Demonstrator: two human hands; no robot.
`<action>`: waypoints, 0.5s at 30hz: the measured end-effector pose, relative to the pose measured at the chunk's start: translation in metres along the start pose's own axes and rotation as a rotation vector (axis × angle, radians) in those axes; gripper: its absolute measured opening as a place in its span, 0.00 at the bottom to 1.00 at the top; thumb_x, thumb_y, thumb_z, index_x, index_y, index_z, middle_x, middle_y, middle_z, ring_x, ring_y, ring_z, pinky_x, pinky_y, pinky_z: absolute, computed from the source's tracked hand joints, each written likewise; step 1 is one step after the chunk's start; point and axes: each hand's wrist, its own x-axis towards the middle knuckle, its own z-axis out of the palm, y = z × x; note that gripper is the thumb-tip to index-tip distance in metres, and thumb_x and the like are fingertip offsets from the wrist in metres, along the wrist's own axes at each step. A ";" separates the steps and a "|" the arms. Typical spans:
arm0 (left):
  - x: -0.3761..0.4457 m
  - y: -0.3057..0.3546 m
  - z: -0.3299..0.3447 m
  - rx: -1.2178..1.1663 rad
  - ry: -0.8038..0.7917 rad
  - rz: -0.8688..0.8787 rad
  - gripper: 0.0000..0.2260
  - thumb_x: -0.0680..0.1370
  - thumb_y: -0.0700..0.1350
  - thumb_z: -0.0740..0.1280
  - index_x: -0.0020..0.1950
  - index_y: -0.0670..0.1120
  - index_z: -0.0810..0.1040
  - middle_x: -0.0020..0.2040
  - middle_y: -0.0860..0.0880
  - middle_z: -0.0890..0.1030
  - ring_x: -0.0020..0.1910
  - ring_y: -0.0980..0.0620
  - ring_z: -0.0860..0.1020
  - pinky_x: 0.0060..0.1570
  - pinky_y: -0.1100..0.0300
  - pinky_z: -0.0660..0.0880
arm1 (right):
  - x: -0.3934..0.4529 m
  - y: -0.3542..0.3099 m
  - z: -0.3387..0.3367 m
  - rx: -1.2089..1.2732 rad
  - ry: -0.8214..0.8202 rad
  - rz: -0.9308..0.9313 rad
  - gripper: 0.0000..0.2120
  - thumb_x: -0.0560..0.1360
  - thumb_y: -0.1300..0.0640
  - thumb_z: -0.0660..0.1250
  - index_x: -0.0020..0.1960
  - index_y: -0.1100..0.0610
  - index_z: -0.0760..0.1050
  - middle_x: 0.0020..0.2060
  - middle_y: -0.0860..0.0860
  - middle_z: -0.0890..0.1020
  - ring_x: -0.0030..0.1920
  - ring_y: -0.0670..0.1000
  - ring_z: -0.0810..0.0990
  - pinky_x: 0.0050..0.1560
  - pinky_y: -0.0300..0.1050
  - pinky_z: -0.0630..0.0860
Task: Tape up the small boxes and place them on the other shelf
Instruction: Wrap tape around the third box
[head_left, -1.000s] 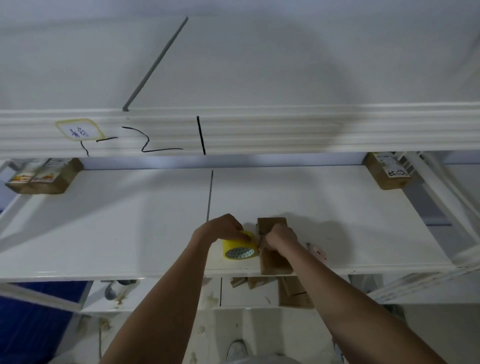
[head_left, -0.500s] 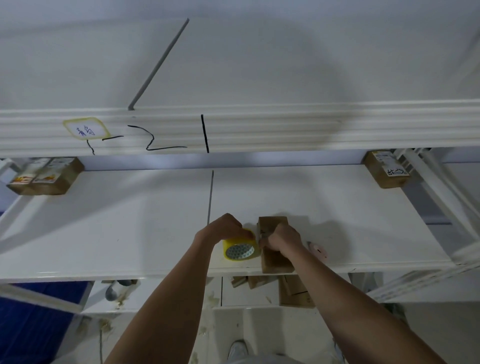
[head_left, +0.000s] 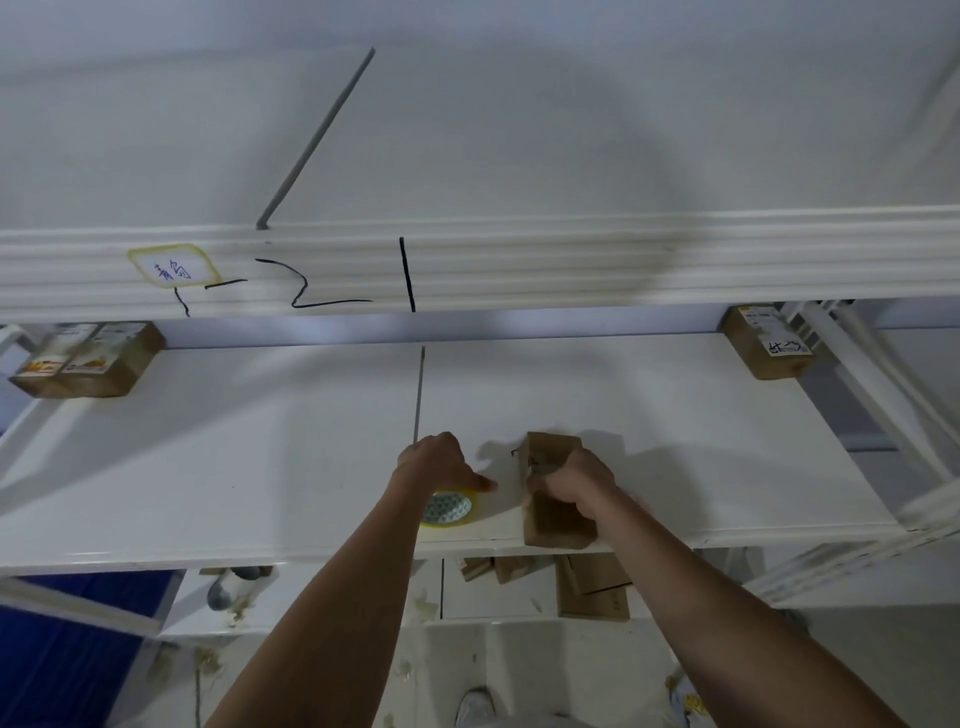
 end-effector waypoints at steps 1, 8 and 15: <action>0.000 0.002 -0.001 -0.017 -0.004 0.002 0.30 0.61 0.72 0.74 0.44 0.47 0.77 0.41 0.50 0.81 0.45 0.48 0.81 0.45 0.55 0.77 | 0.002 0.002 -0.001 0.048 -0.011 0.004 0.31 0.68 0.43 0.77 0.63 0.58 0.73 0.54 0.54 0.80 0.52 0.55 0.79 0.55 0.50 0.79; 0.001 0.013 -0.008 -0.095 -0.017 0.035 0.29 0.59 0.72 0.74 0.36 0.47 0.76 0.34 0.50 0.79 0.39 0.48 0.81 0.37 0.57 0.74 | 0.006 0.021 -0.014 0.341 -0.119 -0.028 0.30 0.68 0.43 0.77 0.63 0.58 0.75 0.55 0.55 0.81 0.55 0.56 0.80 0.60 0.53 0.79; 0.000 0.030 -0.020 -0.119 -0.030 0.068 0.29 0.60 0.72 0.75 0.32 0.46 0.74 0.30 0.51 0.76 0.31 0.52 0.77 0.34 0.59 0.71 | -0.005 0.031 -0.030 0.585 -0.257 -0.133 0.17 0.76 0.51 0.71 0.58 0.63 0.80 0.52 0.58 0.84 0.55 0.55 0.82 0.59 0.49 0.80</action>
